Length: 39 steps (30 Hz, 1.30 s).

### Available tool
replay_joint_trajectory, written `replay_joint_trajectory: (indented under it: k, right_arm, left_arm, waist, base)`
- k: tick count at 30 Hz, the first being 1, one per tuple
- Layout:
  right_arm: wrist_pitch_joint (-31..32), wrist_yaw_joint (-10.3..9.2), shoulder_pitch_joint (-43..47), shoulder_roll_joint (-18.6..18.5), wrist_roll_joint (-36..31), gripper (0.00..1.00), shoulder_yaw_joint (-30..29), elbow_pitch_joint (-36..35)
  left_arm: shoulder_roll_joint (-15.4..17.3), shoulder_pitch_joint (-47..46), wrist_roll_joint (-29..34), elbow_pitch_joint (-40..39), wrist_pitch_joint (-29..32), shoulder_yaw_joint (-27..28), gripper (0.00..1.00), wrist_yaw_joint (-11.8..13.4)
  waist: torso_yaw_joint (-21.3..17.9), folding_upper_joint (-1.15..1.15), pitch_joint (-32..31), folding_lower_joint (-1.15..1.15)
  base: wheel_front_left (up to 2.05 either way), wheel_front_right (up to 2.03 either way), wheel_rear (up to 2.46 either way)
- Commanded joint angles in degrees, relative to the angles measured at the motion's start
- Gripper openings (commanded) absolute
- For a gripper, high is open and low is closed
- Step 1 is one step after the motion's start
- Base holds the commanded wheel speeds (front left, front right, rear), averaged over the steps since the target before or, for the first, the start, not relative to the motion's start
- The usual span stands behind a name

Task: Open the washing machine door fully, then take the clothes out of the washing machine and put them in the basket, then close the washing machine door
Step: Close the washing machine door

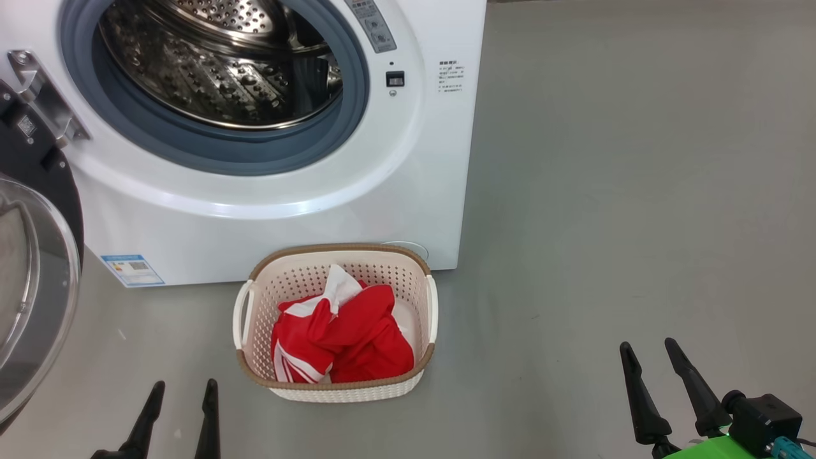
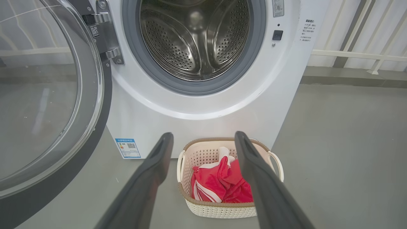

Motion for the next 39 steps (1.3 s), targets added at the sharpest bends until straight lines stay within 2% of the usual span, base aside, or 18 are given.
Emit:
replay_joint_trajectory:
  k: [1, 8, 12, 20, 32, 33, 36, 39]
  right_arm:
    - [-0.4, 0.28, -1.2, -0.6, -0.2, 1.00, 1.3, -1.4]
    - [-0.4, 0.28, -1.4, -0.7, -0.3, 1.00, 1.7, -1.2]
    - [-0.4, 0.28, -1.4, -1.0, -0.2, 1.00, 2.2, -1.0]
    - [-0.4, 0.28, -2.9, -2.0, -0.2, 1.00, 4.6, -0.1]
    - [-0.4, 0.28, -4.5, -3.2, 0.7, 1.00, 8.9, 1.8]
    - [-0.4, 0.28, -4.5, -3.2, 0.7, 1.00, 8.9, 1.8]
    - [-0.4, 0.28, -4.6, -3.2, 1.1, 1.00, 10.0, 2.1]
    - [-0.4, 0.28, -5.1, -3.4, 1.1, 1.00, 11.4, 2.4]
  left_arm:
    - [0.6, -1.5, -0.5, -1.6, -0.5, 1.6, 1.00, 0.5]
    - [0.6, -1.6, -1.1, -1.5, -0.5, 1.3, 1.00, 0.8]
    - [0.6, -1.8, -1.7, -1.3, -0.5, 0.8, 1.00, 1.1]
    - [0.6, -1.3, -3.2, -0.7, -0.5, 0.9, 1.00, 2.2]
    - [0.6, 1.2, -5.8, 0.0, -0.5, -0.7, 1.00, 5.1]
    - [0.6, 1.2, -5.8, 0.0, -0.5, -0.7, 1.00, 5.1]
    - [0.6, 1.8, -6.9, 0.1, -0.5, -1.4, 1.00, 5.4]
    - [0.6, 2.6, -7.8, -0.6, -0.5, -1.4, 1.00, 6.2]
  waist:
    - [0.1, 0.00, 0.0, 0.00]
    - [1.4, 0.00, -0.1, 0.00]
    - [3.8, 0.00, -0.2, 0.00]
    - [10.9, 0.00, -0.8, 0.00]
    - [24.0, 0.00, -3.3, 0.00]
    - [24.0, 0.00, -3.3, 0.00]
    - [27.3, 0.00, -3.9, 0.00]
    - [28.4, 0.00, -3.8, 0.00]
  base:
    - [0.00, 0.00, 0.00]
    - [0.00, 0.00, 0.00]
    - [0.00, 0.00, 0.00]
    - [0.00, 0.00, 0.00]
    - [0.00, 0.00, 0.00]
    - [0.00, 0.00, 0.00]
    - [0.00, 0.00, 0.00]
    - [0.00, 0.00, 0.00]
